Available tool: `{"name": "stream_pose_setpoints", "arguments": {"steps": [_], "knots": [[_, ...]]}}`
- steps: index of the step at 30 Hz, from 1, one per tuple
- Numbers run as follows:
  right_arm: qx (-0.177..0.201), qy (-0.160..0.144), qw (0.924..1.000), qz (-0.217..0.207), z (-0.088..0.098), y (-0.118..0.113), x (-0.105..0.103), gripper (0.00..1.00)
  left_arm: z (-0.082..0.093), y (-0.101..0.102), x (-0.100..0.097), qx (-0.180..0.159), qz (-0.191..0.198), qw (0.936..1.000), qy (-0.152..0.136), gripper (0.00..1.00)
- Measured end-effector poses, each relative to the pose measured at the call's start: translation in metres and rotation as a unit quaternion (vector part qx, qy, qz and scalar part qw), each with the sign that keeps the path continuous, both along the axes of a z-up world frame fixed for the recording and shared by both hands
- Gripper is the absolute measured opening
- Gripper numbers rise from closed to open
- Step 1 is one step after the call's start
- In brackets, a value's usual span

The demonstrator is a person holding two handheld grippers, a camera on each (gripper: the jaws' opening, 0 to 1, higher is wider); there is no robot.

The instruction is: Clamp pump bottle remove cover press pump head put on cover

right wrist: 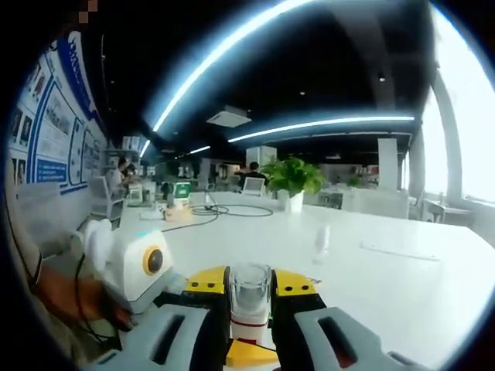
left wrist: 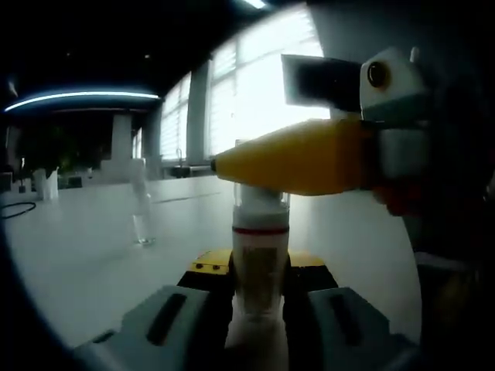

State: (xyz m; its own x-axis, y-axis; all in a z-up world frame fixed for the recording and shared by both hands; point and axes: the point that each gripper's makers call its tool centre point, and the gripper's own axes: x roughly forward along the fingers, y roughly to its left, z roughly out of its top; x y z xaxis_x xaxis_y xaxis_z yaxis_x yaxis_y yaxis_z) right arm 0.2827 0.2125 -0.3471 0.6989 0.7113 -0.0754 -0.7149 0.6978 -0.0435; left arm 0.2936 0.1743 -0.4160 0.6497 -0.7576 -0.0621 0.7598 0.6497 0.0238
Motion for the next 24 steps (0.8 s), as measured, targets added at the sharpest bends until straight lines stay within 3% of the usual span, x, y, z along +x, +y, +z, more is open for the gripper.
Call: {"name": "stream_pose_setpoints", "arguments": {"steps": [15, 18, 24], "knots": [[-0.006, 0.003, 1.0000, 0.000, 0.000, -0.001, 0.000, 0.15, 0.003, 0.001, 0.000, -0.008, -0.004, 1.0000, 0.000, 0.14], [0.000, -0.013, 0.9999, -0.001, 0.007, -0.001, -0.001, 0.15, 0.003, 0.001, 0.000, -0.008, -0.004, 1.0000, 0.000, 0.14], [0.001, -0.015, 0.9999, 0.002, 0.011, -0.002, -0.001, 0.15, 0.003, 0.001, -0.001, -0.008, -0.003, 1.0000, -0.001, 0.14]]}}
